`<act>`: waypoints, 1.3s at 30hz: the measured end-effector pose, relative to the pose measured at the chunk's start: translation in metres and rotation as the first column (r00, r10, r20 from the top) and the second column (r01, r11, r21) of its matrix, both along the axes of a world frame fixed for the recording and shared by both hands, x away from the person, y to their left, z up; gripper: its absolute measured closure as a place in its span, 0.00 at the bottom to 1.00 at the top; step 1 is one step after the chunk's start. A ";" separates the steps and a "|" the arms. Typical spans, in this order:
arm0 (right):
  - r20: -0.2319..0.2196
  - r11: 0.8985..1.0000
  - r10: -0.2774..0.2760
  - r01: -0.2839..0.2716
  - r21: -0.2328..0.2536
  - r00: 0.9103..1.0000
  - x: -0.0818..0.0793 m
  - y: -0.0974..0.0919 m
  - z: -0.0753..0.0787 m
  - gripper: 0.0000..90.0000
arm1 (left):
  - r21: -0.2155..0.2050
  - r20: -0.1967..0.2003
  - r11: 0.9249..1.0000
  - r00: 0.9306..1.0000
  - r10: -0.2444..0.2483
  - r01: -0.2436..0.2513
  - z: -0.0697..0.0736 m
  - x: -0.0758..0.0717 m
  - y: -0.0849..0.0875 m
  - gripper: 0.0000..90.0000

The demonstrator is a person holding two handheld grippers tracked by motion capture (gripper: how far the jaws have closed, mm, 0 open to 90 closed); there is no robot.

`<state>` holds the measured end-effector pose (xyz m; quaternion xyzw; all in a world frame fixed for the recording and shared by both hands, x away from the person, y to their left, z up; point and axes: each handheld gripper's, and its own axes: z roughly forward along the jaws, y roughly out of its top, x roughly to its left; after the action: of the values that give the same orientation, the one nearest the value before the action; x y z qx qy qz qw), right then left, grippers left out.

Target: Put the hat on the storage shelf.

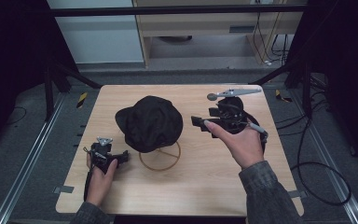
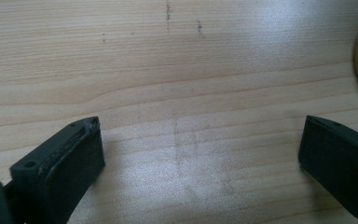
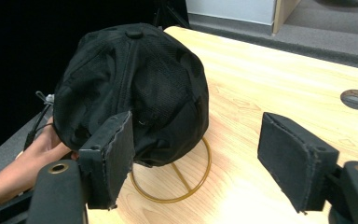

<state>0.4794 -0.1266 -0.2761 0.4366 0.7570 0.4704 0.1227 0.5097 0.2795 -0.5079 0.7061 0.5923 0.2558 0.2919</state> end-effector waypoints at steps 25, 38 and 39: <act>0.051 0.998 -0.032 0.034 -0.044 0.998 -0.005 -0.023 -0.005 0.09 | -0.001 0.001 1.000 1.000 0.000 0.000 0.000 0.000 0.000 0.00; 0.079 0.996 -0.050 0.055 -0.064 0.996 -0.009 -0.039 -0.014 0.06 | -0.001 0.001 1.000 1.000 0.000 0.000 0.000 0.000 0.000 0.00; 0.078 0.996 -0.051 0.057 -0.066 0.996 -0.009 -0.041 -0.015 0.06 | -0.001 0.001 1.000 1.000 0.000 0.000 0.000 0.000 0.000 0.00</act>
<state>0.4701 -0.1675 -0.2908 0.4342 0.7554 0.4570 0.1789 0.5097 0.2795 -0.5080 0.7059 0.5922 0.2560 0.2924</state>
